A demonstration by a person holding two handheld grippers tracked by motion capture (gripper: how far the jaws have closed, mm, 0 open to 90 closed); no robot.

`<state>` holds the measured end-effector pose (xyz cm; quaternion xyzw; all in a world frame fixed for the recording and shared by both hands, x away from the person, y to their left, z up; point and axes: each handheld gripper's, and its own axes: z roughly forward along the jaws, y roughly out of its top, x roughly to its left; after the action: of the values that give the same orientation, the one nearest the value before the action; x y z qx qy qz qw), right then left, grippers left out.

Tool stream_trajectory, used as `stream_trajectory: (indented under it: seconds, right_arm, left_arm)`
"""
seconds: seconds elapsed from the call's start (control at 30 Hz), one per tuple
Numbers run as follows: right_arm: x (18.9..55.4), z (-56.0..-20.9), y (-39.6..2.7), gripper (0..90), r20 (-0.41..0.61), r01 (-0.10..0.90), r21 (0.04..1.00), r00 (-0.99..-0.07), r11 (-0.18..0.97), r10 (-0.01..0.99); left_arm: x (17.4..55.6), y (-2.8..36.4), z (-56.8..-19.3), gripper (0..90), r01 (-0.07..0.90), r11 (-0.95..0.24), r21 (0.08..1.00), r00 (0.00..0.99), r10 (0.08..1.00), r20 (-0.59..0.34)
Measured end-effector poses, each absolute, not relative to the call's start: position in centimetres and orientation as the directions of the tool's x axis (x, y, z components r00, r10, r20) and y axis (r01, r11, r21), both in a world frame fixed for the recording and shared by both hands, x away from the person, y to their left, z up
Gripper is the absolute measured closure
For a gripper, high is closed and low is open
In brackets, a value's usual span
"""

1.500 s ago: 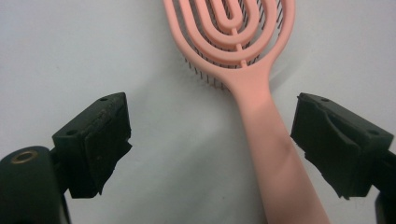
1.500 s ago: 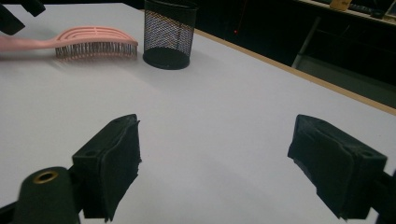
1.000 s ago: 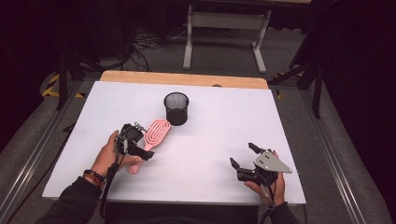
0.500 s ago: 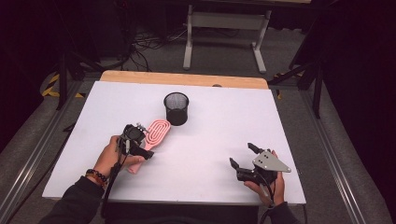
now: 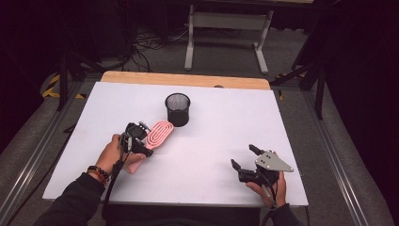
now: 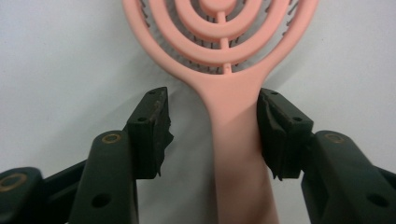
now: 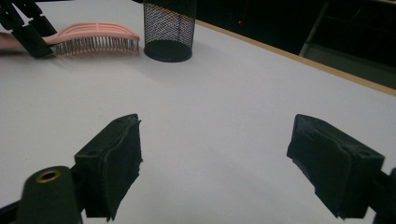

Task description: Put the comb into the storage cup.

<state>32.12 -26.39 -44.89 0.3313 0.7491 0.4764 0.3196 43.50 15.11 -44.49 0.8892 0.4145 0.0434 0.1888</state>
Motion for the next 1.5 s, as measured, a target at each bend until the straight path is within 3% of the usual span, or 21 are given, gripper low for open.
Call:
stream_trajectory:
  seconds: [0.27,0.57,1.07,1.5]
  right_arm:
    - [32.2,-45.0,-26.4,17.2,-0.157,0.205,0.923,-0.576,0.327,0.802]
    - [32.2,-45.0,-26.6,17.1,-0.161,0.204,0.924,-0.559,0.324,0.813]
    - [32.4,-45.2,-26.3,16.4,-0.178,0.204,0.921,-0.538,0.332,0.824]
    - [32.5,-45.4,-26.6,16.4,-0.180,0.208,0.922,-0.516,0.327,0.837]
  left_arm:
    - [43.4,14.8,-44.3,68.5,0.687,-0.639,0.347,0.688,0.725,-0.027]
    - [42.7,15.7,-44.7,69.5,0.639,-0.643,0.421,0.713,0.701,-0.012]
    - [41.4,16.9,-45.4,70.7,0.595,-0.578,0.559,0.678,0.734,0.039]
    - [41.1,17.4,-45.4,72.4,0.575,-0.569,0.587,0.674,0.737,0.054]
